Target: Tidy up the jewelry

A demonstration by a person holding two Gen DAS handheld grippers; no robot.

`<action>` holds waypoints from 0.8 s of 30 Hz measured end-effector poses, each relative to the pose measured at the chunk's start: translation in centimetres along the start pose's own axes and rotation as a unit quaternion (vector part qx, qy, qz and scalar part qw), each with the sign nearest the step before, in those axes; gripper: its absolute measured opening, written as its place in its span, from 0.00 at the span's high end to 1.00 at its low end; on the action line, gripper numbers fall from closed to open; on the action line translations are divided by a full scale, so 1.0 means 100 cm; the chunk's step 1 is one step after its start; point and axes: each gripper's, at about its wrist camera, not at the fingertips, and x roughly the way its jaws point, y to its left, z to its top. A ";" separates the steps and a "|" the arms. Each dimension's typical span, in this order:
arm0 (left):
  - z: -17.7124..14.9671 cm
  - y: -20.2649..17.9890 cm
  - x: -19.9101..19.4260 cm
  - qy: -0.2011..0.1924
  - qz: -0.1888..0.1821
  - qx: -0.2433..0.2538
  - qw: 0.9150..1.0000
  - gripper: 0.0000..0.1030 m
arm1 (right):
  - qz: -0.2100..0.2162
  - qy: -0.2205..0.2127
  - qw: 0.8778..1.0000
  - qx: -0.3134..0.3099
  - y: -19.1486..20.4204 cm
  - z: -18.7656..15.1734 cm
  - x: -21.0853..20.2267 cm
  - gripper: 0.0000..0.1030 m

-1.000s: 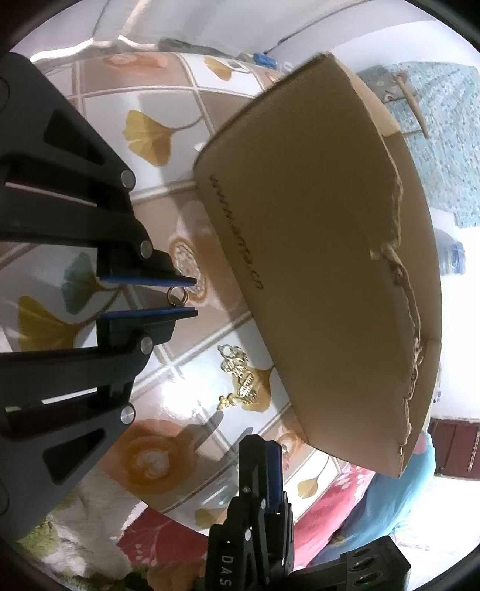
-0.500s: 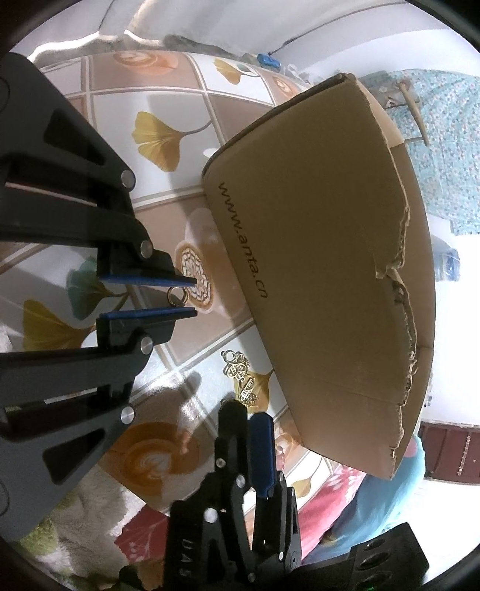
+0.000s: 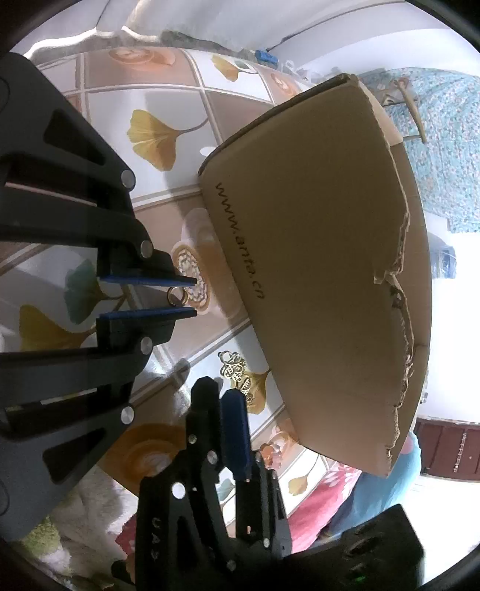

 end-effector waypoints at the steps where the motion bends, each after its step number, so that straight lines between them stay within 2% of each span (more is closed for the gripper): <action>1: 0.000 0.001 0.000 0.000 -0.001 -0.001 1.000 0.90 | -0.001 0.003 1.000 0.003 -0.001 -0.001 0.001 0.80; 8: 0.002 0.001 0.001 0.001 0.000 -0.001 1.000 0.90 | -0.004 0.001 1.000 0.012 -0.009 -0.002 0.000 0.81; 17: 0.002 -0.001 0.002 -0.001 0.003 0.003 1.000 0.90 | -0.045 -0.002 0.998 0.050 -0.028 -0.003 -0.004 0.81; 24: 0.001 0.000 0.003 -0.003 0.003 0.003 1.000 0.90 | -0.009 -0.002 0.997 0.082 -0.034 -0.003 -0.005 0.76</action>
